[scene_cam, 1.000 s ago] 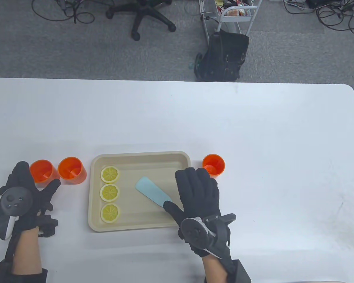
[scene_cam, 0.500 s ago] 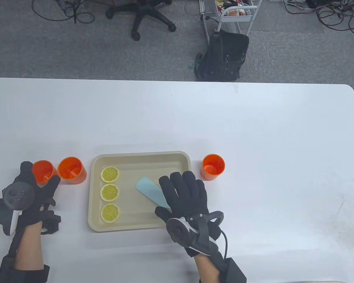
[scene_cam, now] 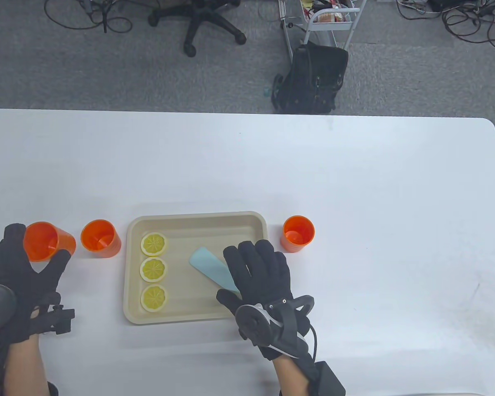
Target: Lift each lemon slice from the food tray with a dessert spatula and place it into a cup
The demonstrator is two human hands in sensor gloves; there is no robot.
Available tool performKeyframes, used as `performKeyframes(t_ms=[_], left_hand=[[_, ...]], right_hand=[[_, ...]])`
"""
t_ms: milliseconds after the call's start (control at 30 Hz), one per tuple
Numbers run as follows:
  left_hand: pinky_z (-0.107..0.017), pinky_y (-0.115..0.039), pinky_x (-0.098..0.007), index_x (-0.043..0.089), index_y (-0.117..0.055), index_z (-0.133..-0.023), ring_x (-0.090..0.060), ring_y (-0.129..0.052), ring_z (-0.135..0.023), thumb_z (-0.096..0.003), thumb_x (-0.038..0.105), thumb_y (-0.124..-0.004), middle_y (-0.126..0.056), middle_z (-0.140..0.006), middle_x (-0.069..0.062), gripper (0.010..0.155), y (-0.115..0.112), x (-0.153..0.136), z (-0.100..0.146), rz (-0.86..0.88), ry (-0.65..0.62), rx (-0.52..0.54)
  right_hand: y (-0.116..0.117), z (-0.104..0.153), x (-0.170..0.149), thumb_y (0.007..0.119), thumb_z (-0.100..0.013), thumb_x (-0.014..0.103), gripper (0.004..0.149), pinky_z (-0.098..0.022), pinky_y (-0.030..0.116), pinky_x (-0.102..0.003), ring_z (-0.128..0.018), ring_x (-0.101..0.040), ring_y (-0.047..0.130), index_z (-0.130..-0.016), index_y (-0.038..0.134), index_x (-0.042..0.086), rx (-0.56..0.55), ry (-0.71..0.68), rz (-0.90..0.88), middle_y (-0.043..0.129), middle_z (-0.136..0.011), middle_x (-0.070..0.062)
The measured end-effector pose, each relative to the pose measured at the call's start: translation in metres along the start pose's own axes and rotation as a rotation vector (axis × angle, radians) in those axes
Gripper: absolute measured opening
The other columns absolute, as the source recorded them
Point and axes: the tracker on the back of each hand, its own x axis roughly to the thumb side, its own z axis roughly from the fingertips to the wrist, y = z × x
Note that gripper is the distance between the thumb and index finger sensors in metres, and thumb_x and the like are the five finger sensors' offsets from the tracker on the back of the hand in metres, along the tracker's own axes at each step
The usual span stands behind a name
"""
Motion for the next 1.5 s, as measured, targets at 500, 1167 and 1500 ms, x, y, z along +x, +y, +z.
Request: performKeyframes(t_ms=[500,1167,1500], left_hand=[[-0.080,-0.039,-0.077,0.024,-0.037,-0.121,-0.048,-0.056,-0.114,-0.0449,0.069,-0.088,-0.063,-0.118,-0.009,0.102,-0.040,0.113,0.046,-0.005,-0.560,-0.211],[-0.082,-0.047,-0.070,0.006,-0.027,-0.116,-0.031,-0.067,-0.113,-0.0316,0.065,-0.097,-0.073,-0.111,0.001,0.124,-0.083,0.145,0.071,-0.039,-0.801,-0.440],[-0.082,-0.046,-0.071,0.009,-0.026,-0.117,-0.034,-0.067,-0.113,-0.0333,0.066,-0.094,-0.074,-0.110,-0.001,0.123,-0.087,0.144,0.069,-0.032,-0.797,-0.427]], right_hand=[[-0.001,0.003,0.014,0.091,-0.044,0.053,0.093,-0.078,0.044,-0.068,-0.112,-0.049,0.051,-0.115,0.037,0.027,0.019,-0.081,-0.105,0.050,-0.119,-0.012],[0.012,0.013,0.060,0.100,-0.036,0.050,0.106,-0.076,0.056,-0.064,-0.101,-0.036,0.077,-0.114,0.035,0.017,0.151,-0.346,-0.043,0.060,-0.112,-0.013],[0.012,0.009,0.055,0.099,-0.037,0.052,0.100,-0.077,0.056,-0.064,-0.099,-0.033,0.078,-0.114,0.042,0.024,0.168,-0.331,-0.023,0.059,-0.111,-0.010]])
